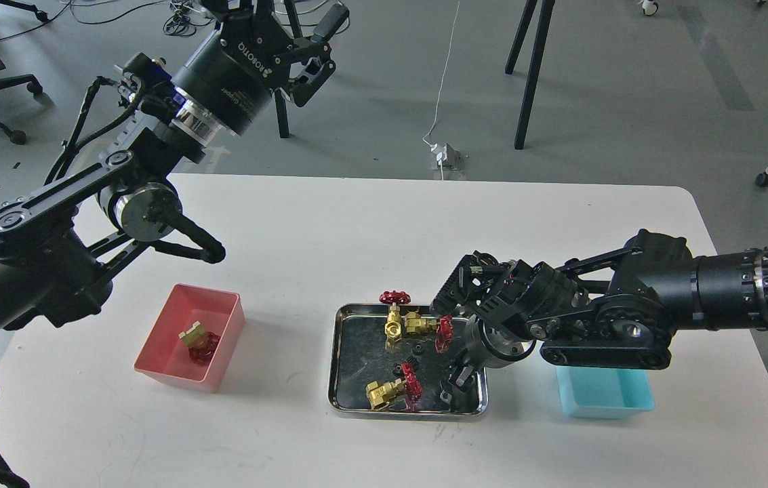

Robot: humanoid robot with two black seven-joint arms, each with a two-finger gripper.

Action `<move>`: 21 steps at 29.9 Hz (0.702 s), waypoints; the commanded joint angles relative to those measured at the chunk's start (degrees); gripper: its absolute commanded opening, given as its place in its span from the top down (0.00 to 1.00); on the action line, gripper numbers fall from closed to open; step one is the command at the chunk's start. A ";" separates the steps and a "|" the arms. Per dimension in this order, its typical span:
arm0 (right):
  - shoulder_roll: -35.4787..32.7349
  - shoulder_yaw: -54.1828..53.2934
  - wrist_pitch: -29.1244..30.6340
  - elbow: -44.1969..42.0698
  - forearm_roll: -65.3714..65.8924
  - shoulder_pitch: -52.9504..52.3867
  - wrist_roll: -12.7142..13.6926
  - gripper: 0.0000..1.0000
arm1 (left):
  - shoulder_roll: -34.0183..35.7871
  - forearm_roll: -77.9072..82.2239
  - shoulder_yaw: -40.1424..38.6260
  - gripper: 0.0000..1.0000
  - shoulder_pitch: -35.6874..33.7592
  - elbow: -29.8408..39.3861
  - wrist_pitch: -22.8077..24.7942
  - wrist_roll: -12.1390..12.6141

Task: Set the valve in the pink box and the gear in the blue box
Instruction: 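Grasp the small dark gear on the tray with the right gripper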

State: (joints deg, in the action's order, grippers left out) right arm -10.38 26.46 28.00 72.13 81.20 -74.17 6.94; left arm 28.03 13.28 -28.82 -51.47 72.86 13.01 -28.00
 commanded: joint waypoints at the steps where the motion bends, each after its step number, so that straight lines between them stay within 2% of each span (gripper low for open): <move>1: 0.54 0.00 0.00 -1.02 0.01 0.60 0.00 0.58 | 0.00 -0.01 -0.01 0.08 0.14 0.00 0.00 0.00; 21: 2.47 0.00 0.00 -4.54 0.01 2.27 0.09 0.58 | -0.09 -0.01 -0.01 0.08 0.58 0.00 0.00 0.00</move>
State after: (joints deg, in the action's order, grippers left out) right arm -7.96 26.44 28.00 67.94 81.21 -71.97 7.03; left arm 27.94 13.28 -28.82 -51.06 72.86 13.04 -28.00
